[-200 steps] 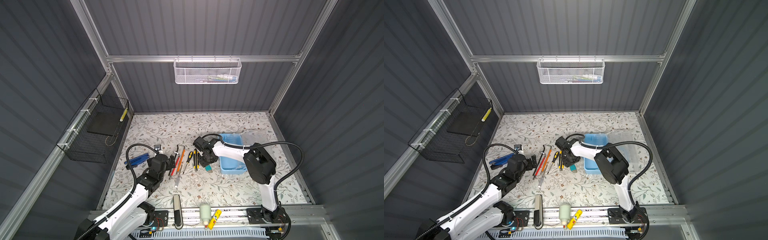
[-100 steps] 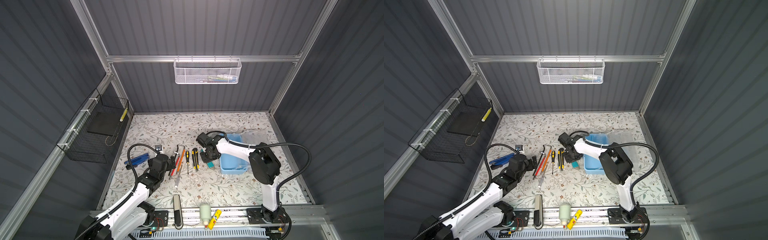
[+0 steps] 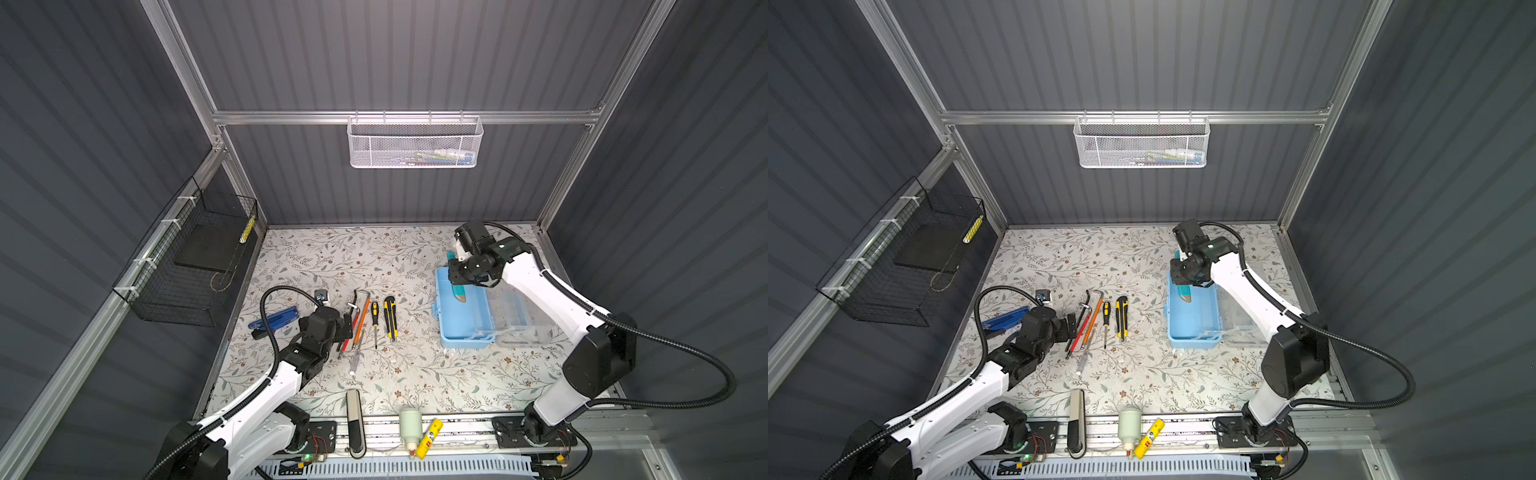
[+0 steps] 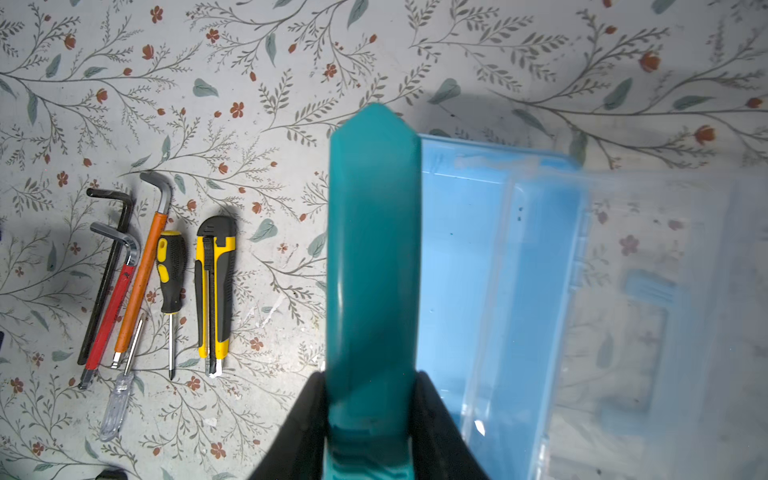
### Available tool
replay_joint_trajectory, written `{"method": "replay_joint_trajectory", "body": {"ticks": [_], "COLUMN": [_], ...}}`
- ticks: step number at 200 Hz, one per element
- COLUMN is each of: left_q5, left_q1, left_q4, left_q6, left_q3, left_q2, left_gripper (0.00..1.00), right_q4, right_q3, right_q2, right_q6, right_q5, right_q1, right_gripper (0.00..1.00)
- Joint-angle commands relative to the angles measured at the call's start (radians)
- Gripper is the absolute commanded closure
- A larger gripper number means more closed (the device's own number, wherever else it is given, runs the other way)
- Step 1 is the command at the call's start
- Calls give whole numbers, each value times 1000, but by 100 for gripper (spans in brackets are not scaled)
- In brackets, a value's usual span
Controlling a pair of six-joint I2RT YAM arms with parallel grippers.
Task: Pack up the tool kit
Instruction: 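Carry the teal scraper into the blue box and release it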
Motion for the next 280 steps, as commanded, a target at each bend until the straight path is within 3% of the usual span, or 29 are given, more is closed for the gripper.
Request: {"method": "replay_joint_trajectory", "body": {"ticks": [1, 33, 74, 85, 97, 112, 149, 199, 249, 280], "left_q5": [23, 50, 43, 72, 167, 147, 168, 87, 64, 62], "left_q1": [5, 5, 5, 6, 4, 4, 4, 4, 4, 4], "left_q4": [16, 30, 8, 73, 304, 138, 206, 41, 55, 49], "left_q6": [25, 38, 28, 6, 42, 39, 46, 82, 83, 83], "left_q3": [29, 23, 88, 54, -68, 11, -91, 55, 13, 33], "left_q2": [-3, -11, 114, 118, 134, 93, -53, 50, -24, 14], "left_gripper": [1, 1, 1, 1, 1, 1, 1, 1, 1, 1], "right_q4": [-12, 17, 60, 73, 102, 118, 172, 190, 226, 239], "right_q3": [-96, -166, -270, -298, -330, -349, -387, -385, -386, -387], "right_q2": [-67, -142, -140, -129, -128, -136, -151, -114, -80, -61], "right_q6": [-7, 16, 22, 17, 17, 27, 42, 12, 0, 4], "right_q5": [-22, 45, 103, 114, 128, 129, 133, 124, 97, 84], "right_q1": [-48, -70, -80, -84, -89, -95, -104, -143, -153, -154], "right_gripper": [95, 95, 95, 96, 96, 96, 96, 92, 87, 80]}}
